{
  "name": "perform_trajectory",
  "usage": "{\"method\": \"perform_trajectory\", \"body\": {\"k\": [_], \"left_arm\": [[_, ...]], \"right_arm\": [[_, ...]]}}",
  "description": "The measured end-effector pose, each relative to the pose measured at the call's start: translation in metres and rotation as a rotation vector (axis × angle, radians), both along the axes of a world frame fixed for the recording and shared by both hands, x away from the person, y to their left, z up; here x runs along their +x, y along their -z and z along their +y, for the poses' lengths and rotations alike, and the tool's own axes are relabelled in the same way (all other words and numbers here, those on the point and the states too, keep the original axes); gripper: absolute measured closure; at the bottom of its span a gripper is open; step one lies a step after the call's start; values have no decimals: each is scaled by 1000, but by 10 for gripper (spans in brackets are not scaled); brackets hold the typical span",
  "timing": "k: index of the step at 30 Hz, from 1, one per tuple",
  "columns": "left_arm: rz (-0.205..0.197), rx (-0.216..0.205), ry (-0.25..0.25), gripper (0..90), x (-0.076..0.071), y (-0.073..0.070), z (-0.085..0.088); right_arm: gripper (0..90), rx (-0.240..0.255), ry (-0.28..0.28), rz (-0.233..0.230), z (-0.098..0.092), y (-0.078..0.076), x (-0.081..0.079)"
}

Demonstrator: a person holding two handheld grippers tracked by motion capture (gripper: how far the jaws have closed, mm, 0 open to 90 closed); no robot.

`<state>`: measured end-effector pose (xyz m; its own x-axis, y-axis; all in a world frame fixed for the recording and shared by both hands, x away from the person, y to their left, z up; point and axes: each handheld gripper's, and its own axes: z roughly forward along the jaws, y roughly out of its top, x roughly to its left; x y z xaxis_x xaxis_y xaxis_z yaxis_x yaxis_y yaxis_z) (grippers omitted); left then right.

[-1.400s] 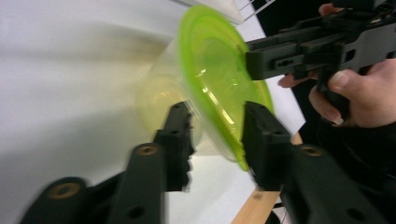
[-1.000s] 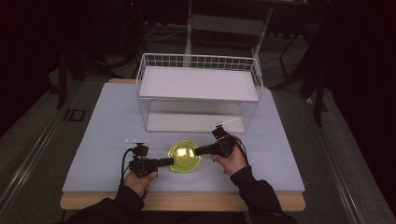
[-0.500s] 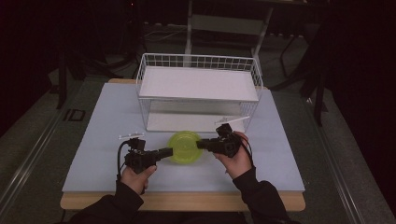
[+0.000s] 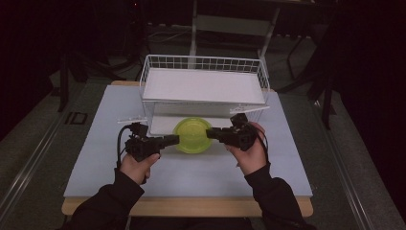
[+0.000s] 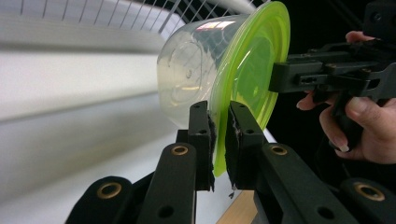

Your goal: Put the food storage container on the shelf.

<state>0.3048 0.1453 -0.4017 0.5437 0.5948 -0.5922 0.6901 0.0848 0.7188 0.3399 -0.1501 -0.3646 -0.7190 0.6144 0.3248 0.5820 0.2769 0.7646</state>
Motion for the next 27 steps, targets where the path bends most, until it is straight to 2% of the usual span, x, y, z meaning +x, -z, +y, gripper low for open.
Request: {"method": "perform_trajectory", "body": {"k": [1,2,4,5,10,12,13,16,18,19,22,24,25,27], "left_arm": [[-7,0,-2,820,1,-4,-1],[-14,1,-4,820,3,-9,-1],[-24,2,0,821,8,-20,-3],[-24,2,0,821,8,-20,-3],[-35,15,9,822,21,-39,-6],[-35,15,9,822,21,-39,-6],[-40,20,9,822,27,-47,-6],[-40,28,13,822,34,-55,-7],[-40,28,13,822,34,-55,-7],[-42,37,15,822,42,-66,-9],[-42,45,18,822,50,-75,-11],[-42,45,18,822,50,-75,-11],[-36,47,15,822,57,-84,-13],[-36,53,6,823,62,-89,-15]], "right_arm": [[806,9,6,-14,-2,-8,1],[806,9,6,-14,-2,-8,1],[806,34,19,-20,-6,-17,4],[806,34,19,-20,-6,-17,4],[806,50,38,-24,-9,-32,13],[806,53,42,-26,-9,-35,14],[806,56,47,-32,-9,-39,17],[806,57,57,-35,-9,-45,21],[806,59,62,-35,-9,-47,23],[806,61,73,-37,-10,-53,27],[805,63,87,-42,-11,-60,32],[805,63,92,-44,-11,-63,34],[805,68,98,-40,-12,-67,40],[804,74,110,-35,-13,-70,46]]}}
